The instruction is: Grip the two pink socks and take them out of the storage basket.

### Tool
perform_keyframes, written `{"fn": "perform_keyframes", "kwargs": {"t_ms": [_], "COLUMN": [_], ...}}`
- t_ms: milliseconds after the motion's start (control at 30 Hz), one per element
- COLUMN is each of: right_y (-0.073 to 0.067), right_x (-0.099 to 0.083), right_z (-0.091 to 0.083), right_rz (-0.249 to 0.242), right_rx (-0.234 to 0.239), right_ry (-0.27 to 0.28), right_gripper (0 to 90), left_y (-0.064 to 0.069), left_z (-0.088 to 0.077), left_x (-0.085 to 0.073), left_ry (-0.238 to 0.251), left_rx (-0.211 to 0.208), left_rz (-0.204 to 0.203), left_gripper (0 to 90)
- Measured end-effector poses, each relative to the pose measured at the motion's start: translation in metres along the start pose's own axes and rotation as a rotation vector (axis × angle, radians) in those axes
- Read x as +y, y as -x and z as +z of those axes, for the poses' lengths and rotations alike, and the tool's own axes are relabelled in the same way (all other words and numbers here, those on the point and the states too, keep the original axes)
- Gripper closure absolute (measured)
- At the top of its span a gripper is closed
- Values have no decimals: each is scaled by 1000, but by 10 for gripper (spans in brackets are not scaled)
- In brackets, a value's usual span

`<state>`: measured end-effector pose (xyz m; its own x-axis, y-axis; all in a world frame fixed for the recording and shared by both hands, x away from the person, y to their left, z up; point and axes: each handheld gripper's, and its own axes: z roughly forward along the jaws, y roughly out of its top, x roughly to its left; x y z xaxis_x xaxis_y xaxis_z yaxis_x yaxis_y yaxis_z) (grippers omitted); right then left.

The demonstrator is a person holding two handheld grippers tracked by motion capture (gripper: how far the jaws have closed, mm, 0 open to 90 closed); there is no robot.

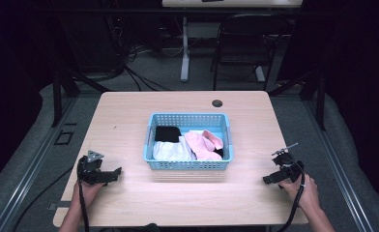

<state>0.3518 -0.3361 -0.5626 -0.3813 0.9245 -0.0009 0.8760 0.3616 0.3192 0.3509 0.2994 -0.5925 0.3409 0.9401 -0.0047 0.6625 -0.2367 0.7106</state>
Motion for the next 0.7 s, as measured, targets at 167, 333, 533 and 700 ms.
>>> {"fn": "perform_keyframes", "kwargs": {"t_ms": [167,333,533,700], "right_y": [-1,0,0,0], "right_x": [-1,-1,0,3], "right_z": [1,0,0,-1], "right_rz": [11,4,2,-7], "right_rx": [0,5,-2,-3], "right_ry": [16,11,7,-32], "right_gripper": [0,0,0,0], "left_y": [0,0,0,0], "left_z": [0,0,0,0], "left_x": [0,0,0,0], "left_ry": [0,1,0,1], "left_rx": [0,0,0,-1], "left_rz": [0,0,0,1], "left_gripper": [7,7,7,6]}}
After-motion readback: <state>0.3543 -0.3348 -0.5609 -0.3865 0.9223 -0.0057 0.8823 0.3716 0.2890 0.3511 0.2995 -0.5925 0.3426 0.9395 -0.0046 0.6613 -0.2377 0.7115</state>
